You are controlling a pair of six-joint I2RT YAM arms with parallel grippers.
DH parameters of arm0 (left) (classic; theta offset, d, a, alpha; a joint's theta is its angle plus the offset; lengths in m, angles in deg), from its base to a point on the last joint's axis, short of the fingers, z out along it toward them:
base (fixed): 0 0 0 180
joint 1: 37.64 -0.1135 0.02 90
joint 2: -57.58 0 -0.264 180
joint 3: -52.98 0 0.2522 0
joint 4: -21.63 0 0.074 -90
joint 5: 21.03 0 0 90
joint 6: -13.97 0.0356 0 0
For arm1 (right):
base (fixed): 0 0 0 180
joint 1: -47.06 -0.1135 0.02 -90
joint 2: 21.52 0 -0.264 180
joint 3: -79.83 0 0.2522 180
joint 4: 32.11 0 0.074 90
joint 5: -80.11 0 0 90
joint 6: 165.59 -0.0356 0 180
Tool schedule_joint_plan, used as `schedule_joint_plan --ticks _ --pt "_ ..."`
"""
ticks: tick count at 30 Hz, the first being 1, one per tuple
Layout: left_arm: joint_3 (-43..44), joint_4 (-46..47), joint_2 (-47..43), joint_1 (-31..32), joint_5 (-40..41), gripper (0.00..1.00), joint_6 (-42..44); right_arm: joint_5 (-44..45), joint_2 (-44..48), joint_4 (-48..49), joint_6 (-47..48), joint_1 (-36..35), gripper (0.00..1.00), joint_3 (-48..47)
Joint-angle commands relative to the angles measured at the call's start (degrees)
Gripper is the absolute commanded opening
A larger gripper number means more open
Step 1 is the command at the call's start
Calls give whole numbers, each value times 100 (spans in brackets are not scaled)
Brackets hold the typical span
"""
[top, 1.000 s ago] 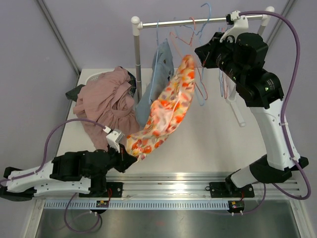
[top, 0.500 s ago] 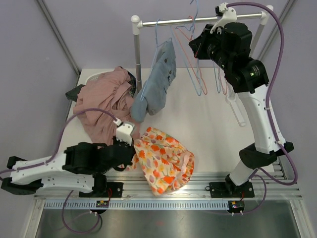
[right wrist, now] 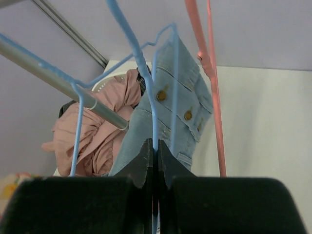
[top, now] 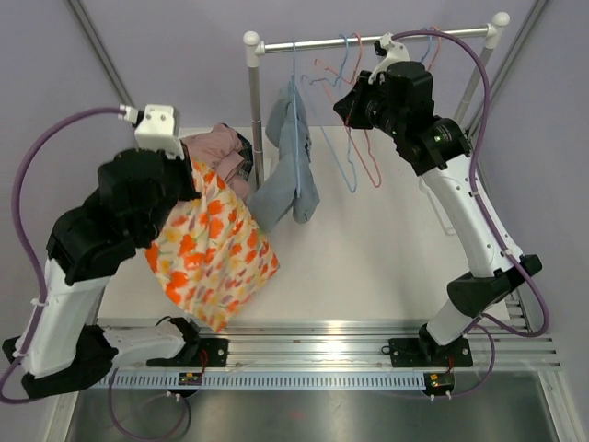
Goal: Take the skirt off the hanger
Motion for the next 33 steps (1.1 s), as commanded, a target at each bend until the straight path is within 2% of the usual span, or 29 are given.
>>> schedule_joint_plan --ticks 1,2,4,5,7,8,9,10,11,13,16,17,18,19,20,21,23,27,33 --pt "1439 554 596 -1260 -1199 0 984 -82 438 236 -100 32 0 344" --pt "1856 484 1172 -2030 -1535 0 976 -65 491 262 -117 24 4 424" --pt "2620 413 1773 -2606 -2220 0 1010 -65 614 297 -143 32 6 600" --pt "3312 395 2333 -3131 -2380 0 1002 -56 649 306 -135 32 6 653" --pt "3635 613 2741 -3678 -2951 0 802 -65 772 289 -109 32 7 802" --pt "3653 728 2873 -4203 -3162 0 661 -56 825 289 -91 32 9 855" --pt "3635 920 3135 -4400 -3260 0 537 -56 921 280 -73 32 37 943" --pt "3583 1027 3225 -4576 -3383 0 310 109 957 263 -21 32 57 978" --pt "3452 1141 3322 -4917 -3567 0 177 129 1001 236 6 32 72 987" --pt "2855 1536 3507 -5000 -4041 0 27 225 1124 166 119 32 99 970" --pt "1862 1827 3639 -5000 -4026 2 53 208 1273 61 217 32 99 804" --pt "1634 1880 3648 -5000 -3956 7 53 164 1326 60 217 32 100 742" --pt "1379 1933 3674 -5000 -3781 19 44 68 1344 69 208 32 99 585" --pt "1055 1933 3718 -5139 -3753 79 9 -316 1335 78 191 32 99 479" --pt "964 1820 3762 -5175 -3692 99 -26 -563 1248 104 182 24 99 365" --pt "955 1688 3797 -5176 -3578 99 -87 -1131 1160 130 260 -3 99 111" --pt "867 1486 3701 -5176 -3350 99 -166 -1444 932 70 462 -177 99 -215" --pt "165 1739 2833 -5167 -3339 99 -159 -1383 -131 -633 920 -337 99 -1600" --pt "-890 1731 1559 -5167 -3865 99 -97 -1208 -923 -669 1226 -337 99 -2167"
